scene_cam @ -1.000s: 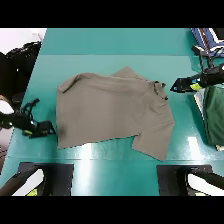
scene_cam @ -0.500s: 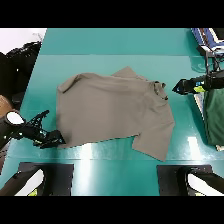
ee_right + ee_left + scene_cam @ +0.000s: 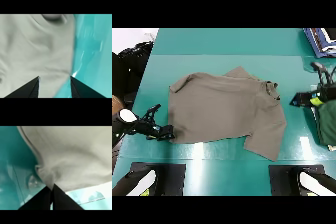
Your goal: Fold the shirts.
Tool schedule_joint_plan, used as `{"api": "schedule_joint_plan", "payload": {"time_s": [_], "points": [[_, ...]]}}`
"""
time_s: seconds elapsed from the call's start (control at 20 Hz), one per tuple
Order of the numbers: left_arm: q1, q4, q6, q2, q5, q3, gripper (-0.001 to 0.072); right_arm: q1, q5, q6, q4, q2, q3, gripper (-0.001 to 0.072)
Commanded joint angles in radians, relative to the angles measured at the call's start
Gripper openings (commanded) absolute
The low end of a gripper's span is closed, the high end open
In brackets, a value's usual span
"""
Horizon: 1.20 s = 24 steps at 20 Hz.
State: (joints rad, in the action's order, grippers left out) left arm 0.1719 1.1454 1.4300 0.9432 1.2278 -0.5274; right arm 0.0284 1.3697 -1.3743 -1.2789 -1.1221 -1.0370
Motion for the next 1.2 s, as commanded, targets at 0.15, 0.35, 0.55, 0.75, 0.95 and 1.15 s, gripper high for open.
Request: {"api": "schedule_joint_plan", "payload": {"time_s": [0.15, 0.35, 0.55, 0.75, 0.95, 1.15], "points": [[-0.002, -0.004, -0.02, -0.001, -0.019, -0.113, 0.0026, 0.277, -0.064, 0.109, 0.167, 0.007, 0.342, 0.0432], [-0.002, -0.004, -0.02, -0.001, -0.021, -0.113, 0.0026, 0.287, -0.136, 0.174, 0.309, -0.04, 0.432, 0.043], [-0.002, -0.004, -0.021, -0.001, -0.019, -0.113, 0.0026, 0.186, -0.166, 0.207, 0.37, -0.148, 0.407, 0.0333], [-0.002, -0.004, -0.023, -0.013, 0.0, -0.117, 0.0024, 0.111, -0.188, 0.21, 0.37, -0.15, 0.325, 0.0017], [-0.002, -0.005, 0.001, -0.114, 0.007, -0.299, 0.0025, 0.064, -0.185, 0.204, 0.371, 0.012, 0.131, 0.0016], [-0.002, -0.005, 0.011, -0.182, -0.002, -0.737, 0.0025, 0.06, -0.272, 0.174, 0.368, 0.198, -0.222, 0.0016]]}}
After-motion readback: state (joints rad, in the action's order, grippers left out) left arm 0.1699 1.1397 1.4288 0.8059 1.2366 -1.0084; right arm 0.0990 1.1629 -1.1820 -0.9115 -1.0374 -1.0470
